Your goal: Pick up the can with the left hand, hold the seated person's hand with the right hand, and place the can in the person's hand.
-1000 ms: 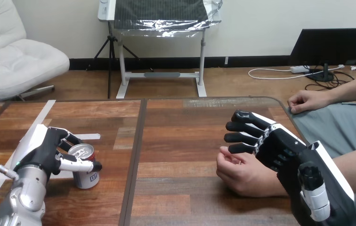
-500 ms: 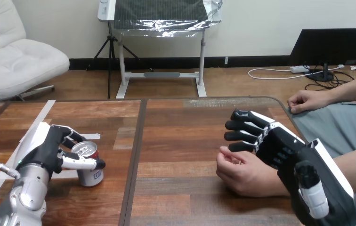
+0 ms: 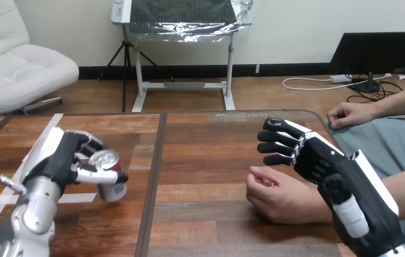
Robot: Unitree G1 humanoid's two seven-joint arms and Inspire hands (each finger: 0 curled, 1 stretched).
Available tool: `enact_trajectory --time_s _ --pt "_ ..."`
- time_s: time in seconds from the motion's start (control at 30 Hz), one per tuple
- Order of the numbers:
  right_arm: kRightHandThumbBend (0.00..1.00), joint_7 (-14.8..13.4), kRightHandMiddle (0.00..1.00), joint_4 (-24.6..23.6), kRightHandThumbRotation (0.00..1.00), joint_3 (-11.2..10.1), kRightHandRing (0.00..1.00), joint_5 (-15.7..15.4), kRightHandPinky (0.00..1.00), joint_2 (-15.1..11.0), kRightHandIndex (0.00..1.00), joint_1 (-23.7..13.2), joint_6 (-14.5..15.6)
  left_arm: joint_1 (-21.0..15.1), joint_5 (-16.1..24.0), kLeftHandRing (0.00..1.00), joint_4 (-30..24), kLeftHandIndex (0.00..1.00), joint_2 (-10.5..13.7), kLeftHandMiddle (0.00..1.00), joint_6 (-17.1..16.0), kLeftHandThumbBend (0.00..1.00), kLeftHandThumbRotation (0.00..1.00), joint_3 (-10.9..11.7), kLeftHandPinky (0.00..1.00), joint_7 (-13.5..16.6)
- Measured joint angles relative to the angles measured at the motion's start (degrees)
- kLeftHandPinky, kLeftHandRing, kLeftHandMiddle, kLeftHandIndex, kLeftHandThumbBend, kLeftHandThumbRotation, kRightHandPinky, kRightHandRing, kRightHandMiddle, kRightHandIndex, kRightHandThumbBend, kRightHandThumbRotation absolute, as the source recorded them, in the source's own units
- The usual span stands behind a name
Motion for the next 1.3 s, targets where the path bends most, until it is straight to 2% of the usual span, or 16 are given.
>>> enact_trajectory --time_s 0.37,0.63,1.03,1.3 --pt "0.95 -1.9 0.85 5.6 0.94 -0.9 0.83 -5.4 0.77 -2.4 0.86 -4.7 0.0 0.5 -0.1 0.35 -7.7 0.49 0.0 0.42 2.5 0.64 0.00 0.2 0.27 -1.9" --pt "0.96 -3.4 0.88 11.4 0.92 -1.2 0.87 -9.9 0.81 -5.1 0.88 -9.5 -1.4 0.6 -0.1 0.26 -13.2 0.48 0.0 0.37 4.4 0.64 0.00 0.5 0.19 -3.3" --pt "1.00 -5.7 0.93 18.6 0.87 -1.2 0.91 -17.5 0.84 -10.5 0.93 -16.3 -3.1 0.6 -0.6 0.19 -21.6 0.47 0.0 0.31 7.1 0.63 0.00 1.8 0.13 -5.5" --pt "1.00 -6.0 0.96 22.1 0.83 -1.0 0.93 -22.3 0.83 -15.0 0.96 -19.8 -3.2 0.6 -1.2 0.22 -26.2 0.46 0.0 0.33 8.6 0.62 0.00 2.7 0.14 -6.8"
